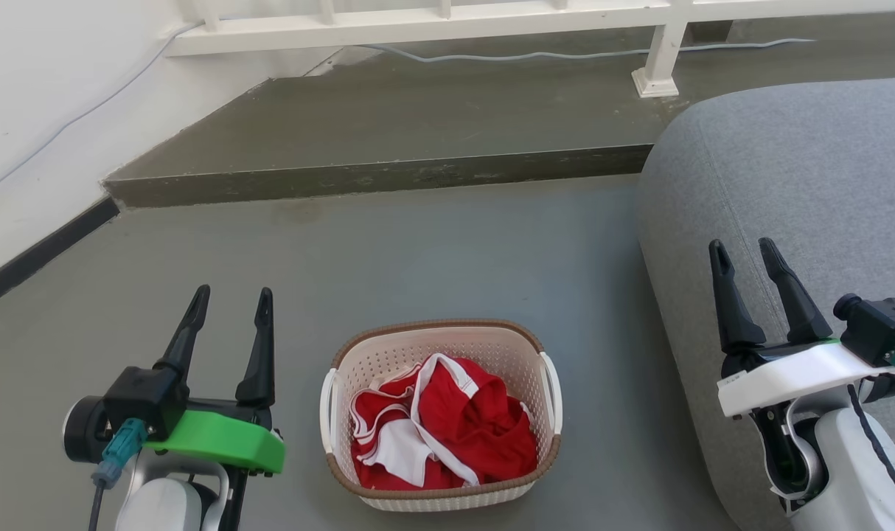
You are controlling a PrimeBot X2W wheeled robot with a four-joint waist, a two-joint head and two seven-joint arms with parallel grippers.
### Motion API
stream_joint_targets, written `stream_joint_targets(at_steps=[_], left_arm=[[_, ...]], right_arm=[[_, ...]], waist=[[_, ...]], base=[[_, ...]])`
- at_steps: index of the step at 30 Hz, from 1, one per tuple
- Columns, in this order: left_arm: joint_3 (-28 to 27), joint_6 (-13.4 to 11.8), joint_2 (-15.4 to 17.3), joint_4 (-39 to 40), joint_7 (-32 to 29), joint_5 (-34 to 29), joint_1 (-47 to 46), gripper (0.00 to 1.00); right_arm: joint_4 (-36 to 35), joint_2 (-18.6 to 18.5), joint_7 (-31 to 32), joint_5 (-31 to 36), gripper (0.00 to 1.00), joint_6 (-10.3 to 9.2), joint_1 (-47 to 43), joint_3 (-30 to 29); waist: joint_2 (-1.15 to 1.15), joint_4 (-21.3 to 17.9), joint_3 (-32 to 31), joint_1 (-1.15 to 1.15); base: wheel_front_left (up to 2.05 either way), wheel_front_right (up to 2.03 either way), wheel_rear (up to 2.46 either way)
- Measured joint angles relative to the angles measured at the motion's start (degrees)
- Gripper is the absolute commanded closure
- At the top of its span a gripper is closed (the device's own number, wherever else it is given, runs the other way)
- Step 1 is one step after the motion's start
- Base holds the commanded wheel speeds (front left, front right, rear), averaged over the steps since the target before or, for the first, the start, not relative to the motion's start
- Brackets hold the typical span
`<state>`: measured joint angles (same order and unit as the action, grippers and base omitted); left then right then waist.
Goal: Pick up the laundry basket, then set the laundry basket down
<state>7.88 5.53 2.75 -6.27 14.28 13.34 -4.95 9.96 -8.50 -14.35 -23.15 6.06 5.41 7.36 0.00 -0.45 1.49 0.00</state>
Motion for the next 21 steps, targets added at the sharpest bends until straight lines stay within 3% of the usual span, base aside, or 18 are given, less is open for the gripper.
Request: stream_joint_targets(at_steps=[21], left_arm=[[-0.25,0.08,-0.10,0.02,0.00,0.00,-0.02,0.00]], right_arm=[[0.73,1.68,-0.07,1.03,0.00,0.48,-0.01,-1.48]], waist=[[0.00,-0.30,0.30,0.00]], base=[[0.00,0.00,0.00]])
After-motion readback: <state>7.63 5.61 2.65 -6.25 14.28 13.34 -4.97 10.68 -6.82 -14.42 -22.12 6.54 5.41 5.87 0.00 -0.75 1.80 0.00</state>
